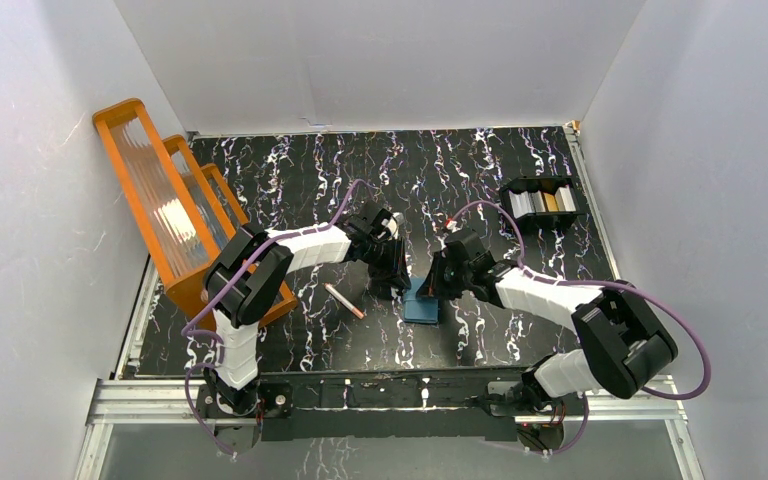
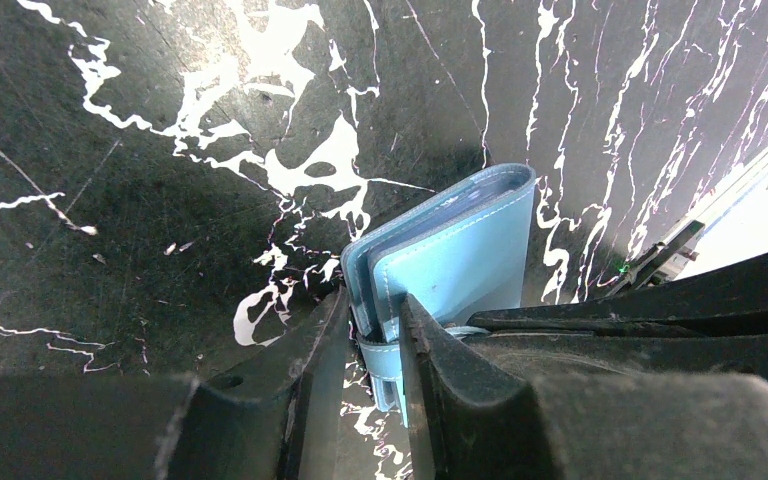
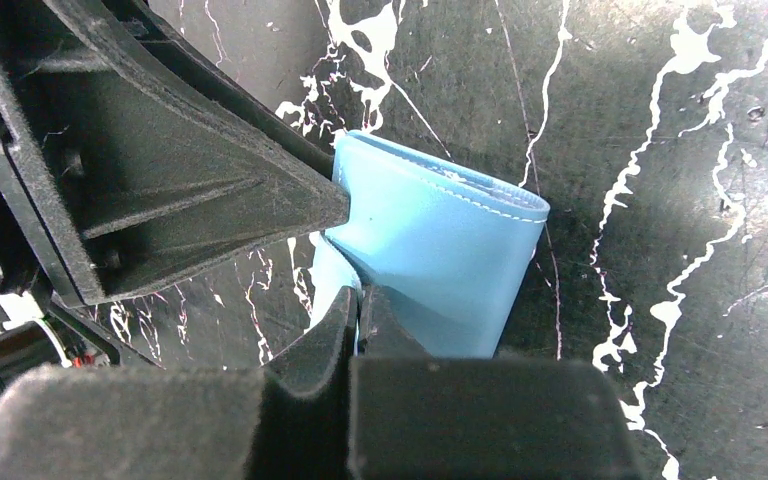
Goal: Put the credit cards into the card holder
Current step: Close the card holder at the center of the board.
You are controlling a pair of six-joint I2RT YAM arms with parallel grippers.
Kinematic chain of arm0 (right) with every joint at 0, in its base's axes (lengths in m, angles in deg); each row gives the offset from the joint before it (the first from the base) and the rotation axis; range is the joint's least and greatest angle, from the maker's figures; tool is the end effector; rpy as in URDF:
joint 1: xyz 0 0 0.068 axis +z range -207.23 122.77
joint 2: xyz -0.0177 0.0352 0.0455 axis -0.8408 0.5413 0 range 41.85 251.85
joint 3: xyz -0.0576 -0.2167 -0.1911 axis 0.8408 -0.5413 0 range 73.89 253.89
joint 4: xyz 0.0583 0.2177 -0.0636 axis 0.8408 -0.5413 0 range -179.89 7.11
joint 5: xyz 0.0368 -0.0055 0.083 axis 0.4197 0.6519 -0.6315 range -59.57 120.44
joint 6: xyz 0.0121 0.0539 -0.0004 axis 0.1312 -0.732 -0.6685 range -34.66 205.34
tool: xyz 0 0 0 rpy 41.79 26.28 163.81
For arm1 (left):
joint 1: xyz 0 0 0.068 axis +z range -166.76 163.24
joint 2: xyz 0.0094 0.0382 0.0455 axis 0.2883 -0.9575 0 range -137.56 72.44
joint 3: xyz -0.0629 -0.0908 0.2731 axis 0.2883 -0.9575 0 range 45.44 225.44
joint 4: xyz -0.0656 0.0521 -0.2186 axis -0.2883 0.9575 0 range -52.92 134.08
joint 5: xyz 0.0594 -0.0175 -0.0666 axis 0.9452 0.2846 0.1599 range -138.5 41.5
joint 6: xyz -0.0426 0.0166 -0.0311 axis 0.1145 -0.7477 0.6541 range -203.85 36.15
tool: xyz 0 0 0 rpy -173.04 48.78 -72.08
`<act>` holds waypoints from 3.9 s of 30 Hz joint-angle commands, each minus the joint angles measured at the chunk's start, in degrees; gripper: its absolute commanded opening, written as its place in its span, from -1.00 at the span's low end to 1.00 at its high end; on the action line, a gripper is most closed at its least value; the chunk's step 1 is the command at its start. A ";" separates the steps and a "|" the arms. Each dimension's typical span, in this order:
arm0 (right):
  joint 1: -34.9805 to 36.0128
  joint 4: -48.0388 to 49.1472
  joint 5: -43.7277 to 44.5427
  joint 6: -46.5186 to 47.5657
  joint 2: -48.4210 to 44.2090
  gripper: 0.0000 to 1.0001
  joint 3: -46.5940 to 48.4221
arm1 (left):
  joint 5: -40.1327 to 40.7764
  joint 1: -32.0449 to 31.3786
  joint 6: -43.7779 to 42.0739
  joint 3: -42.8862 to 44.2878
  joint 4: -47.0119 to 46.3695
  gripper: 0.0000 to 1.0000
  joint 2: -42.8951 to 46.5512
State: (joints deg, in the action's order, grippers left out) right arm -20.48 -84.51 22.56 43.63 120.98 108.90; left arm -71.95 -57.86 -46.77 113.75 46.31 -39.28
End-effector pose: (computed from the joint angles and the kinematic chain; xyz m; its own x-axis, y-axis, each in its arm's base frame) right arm 0.1895 0.1478 0.2081 -0.8738 0.1702 -0.4556 -0.1177 0.8350 0.5376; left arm 0.2838 -0.2675 0.1887 -0.9512 0.0958 -0.2934 0.2652 0.7399 -0.6183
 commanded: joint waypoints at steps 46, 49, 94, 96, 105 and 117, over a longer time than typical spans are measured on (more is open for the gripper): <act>-1.26 0.07 4.41 4.11 2.87 -1.00 -1.67 | -7.02 -0.55 6.41 -9.55 -9.72 -0.32 6.72; -1.31 0.21 4.25 3.94 2.53 -1.00 -1.97 | -5.62 -0.55 6.26 -9.41 -9.20 -0.35 5.43; -1.25 -4.79 2.09 0.62 -4.25 -0.71 2.09 | -0.37 -1.26 4.15 -6.75 -1.86 -0.43 3.13; -1.32 -4.79 2.24 0.67 -4.33 -0.88 2.01 | -0.33 -1.27 4.09 -6.63 -1.70 -0.43 3.04; -1.28 -5.01 2.28 0.44 -4.03 -1.00 1.20 | -0.58 -1.31 3.96 -5.47 -0.60 -0.43 3.79; -1.29 -4.27 1.75 -0.78 -4.55 -1.00 -1.43 | -2.07 -1.35 5.37 -3.86 -1.52 -0.40 4.73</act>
State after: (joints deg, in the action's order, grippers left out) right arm -21.59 -88.89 24.26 43.28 117.98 108.40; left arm -72.88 -58.98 -41.83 108.18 43.99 -35.13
